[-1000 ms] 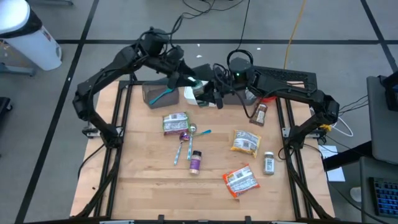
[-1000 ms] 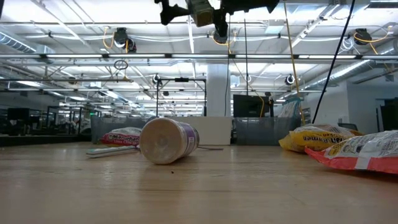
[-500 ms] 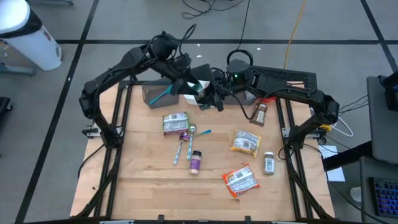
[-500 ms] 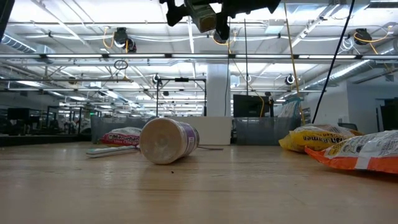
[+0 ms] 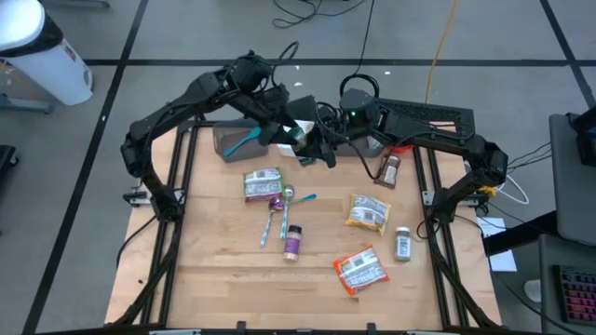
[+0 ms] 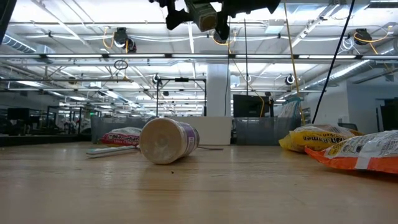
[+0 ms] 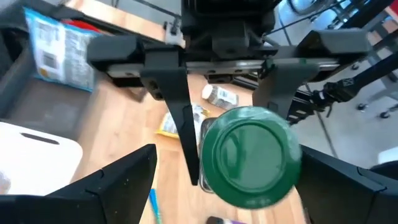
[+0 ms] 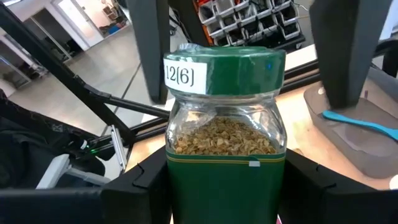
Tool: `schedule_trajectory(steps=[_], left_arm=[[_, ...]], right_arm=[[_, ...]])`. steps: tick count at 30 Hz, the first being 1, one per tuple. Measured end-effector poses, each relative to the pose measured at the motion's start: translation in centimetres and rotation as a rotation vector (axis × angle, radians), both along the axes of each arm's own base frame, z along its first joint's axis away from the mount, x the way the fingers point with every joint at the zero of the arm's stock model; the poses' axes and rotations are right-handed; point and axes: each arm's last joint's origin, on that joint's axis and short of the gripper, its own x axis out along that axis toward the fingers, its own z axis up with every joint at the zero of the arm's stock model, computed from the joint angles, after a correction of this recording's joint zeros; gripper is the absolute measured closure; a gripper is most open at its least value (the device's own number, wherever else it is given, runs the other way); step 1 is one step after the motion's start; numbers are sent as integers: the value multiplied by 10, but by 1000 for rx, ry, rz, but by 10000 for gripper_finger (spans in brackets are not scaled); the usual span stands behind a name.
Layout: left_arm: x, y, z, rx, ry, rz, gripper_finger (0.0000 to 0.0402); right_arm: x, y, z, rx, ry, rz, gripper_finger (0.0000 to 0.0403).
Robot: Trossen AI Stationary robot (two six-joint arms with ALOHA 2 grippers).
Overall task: Pick & Place Food Item
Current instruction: Put the green seasoning bottle into the white bin
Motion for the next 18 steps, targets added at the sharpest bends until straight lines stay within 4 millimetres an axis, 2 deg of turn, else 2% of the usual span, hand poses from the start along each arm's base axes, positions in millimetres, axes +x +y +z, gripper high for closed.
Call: schedule_trajectory(steps=[6, 18], left_arm=[[11, -1, -10, -63, 17, -47, 41], [11, -4, -10, -114, 23, -66, 42]], right_arm=[[1, 4, -1, 8, 11, 35, 208], [-1, 6, -6, 12, 51, 71, 208]])
